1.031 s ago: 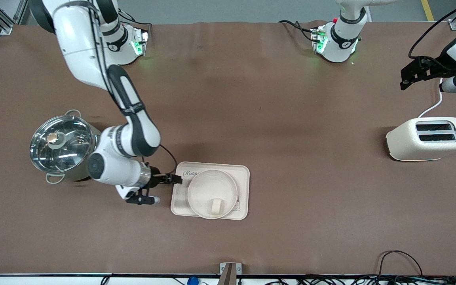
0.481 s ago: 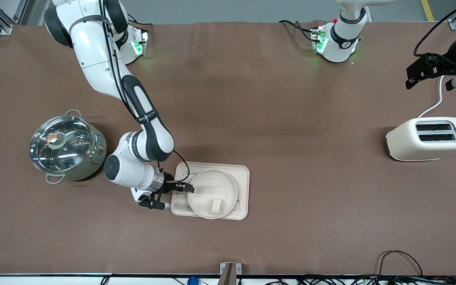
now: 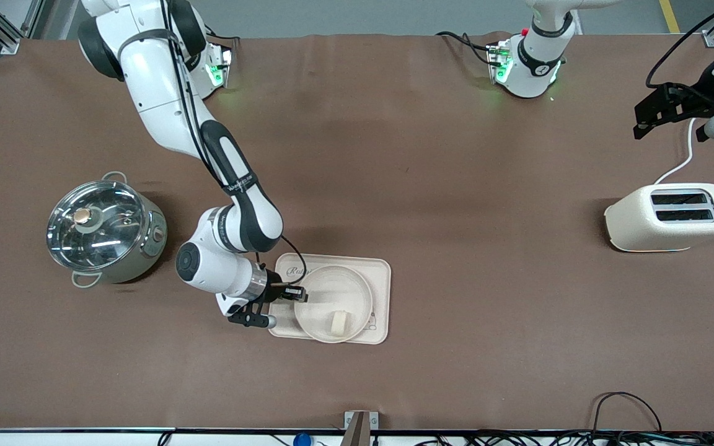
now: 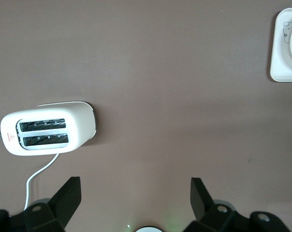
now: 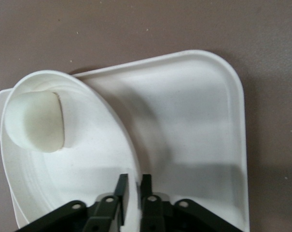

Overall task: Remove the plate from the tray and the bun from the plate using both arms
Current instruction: 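Grasp the plate rim with the right gripper and lift it, then set the plate on the table beside the tray, then open the right gripper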

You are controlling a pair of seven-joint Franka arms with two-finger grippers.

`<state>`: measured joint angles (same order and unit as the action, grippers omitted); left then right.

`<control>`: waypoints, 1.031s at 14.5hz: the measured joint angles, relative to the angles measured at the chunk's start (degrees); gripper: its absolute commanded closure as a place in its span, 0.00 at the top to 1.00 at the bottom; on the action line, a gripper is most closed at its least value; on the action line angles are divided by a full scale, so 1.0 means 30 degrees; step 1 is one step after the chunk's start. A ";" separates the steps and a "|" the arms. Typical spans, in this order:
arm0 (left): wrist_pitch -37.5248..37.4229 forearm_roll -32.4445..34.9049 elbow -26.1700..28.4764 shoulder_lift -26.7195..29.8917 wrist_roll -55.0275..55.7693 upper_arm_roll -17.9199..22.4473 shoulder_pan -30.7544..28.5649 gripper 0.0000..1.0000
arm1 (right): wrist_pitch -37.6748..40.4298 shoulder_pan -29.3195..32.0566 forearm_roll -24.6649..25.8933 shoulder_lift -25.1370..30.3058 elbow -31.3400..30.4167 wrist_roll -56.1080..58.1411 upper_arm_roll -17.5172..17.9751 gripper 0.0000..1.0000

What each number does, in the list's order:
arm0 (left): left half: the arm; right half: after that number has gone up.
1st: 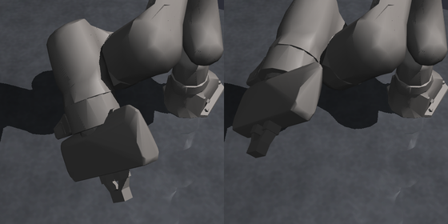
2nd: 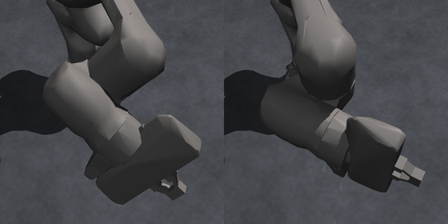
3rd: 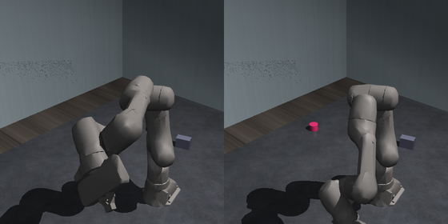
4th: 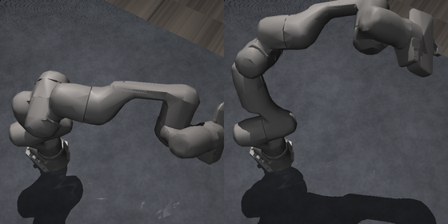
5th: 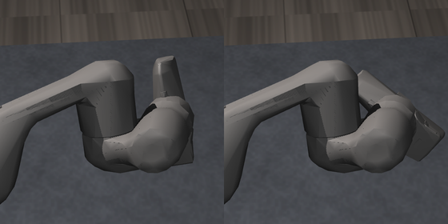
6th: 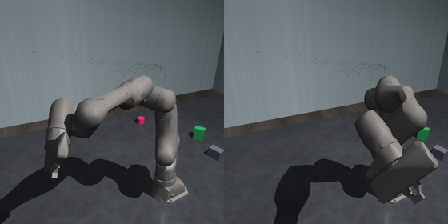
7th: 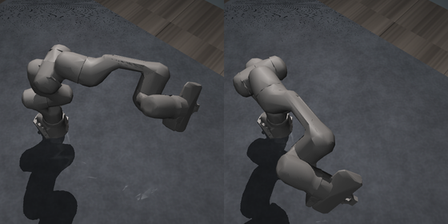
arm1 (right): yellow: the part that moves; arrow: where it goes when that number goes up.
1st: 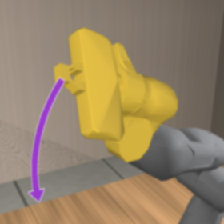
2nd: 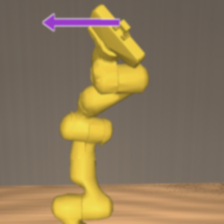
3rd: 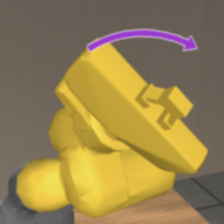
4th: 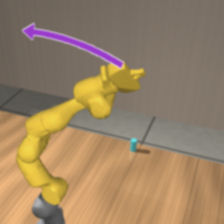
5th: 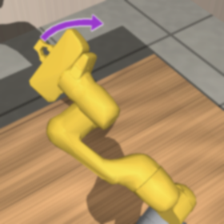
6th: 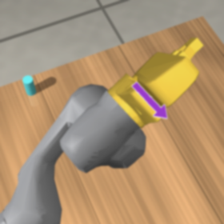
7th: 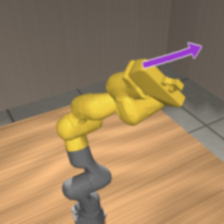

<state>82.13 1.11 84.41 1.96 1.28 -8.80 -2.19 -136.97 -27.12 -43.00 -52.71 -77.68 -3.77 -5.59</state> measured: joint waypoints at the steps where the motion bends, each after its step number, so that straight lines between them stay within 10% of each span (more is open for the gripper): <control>1: -0.0025 0.0000 -0.0024 0.0000 0.0000 -0.0001 0.0002 1.00 | -0.0002 0.0001 -0.0001 0.0001 0.0047 0.0001 -0.0007 0.00; 8: -0.0441 0.0000 -0.0108 0.0001 0.0000 -0.0008 0.0010 1.00 | 0.2799 -0.0116 -0.0001 0.1675 -0.0658 0.0340 0.0028 0.00; 15: -0.0450 0.0000 -0.0123 0.0001 0.0000 -0.0030 0.0051 1.00 | -0.2365 -0.4180 -0.0133 0.8064 -1.0888 0.1430 0.0252 0.00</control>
<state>80.78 1.11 84.04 1.96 1.28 -8.89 -2.04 -144.06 -39.66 -43.40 -28.52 -110.35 0.52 -4.83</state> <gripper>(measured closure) 0.000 0.960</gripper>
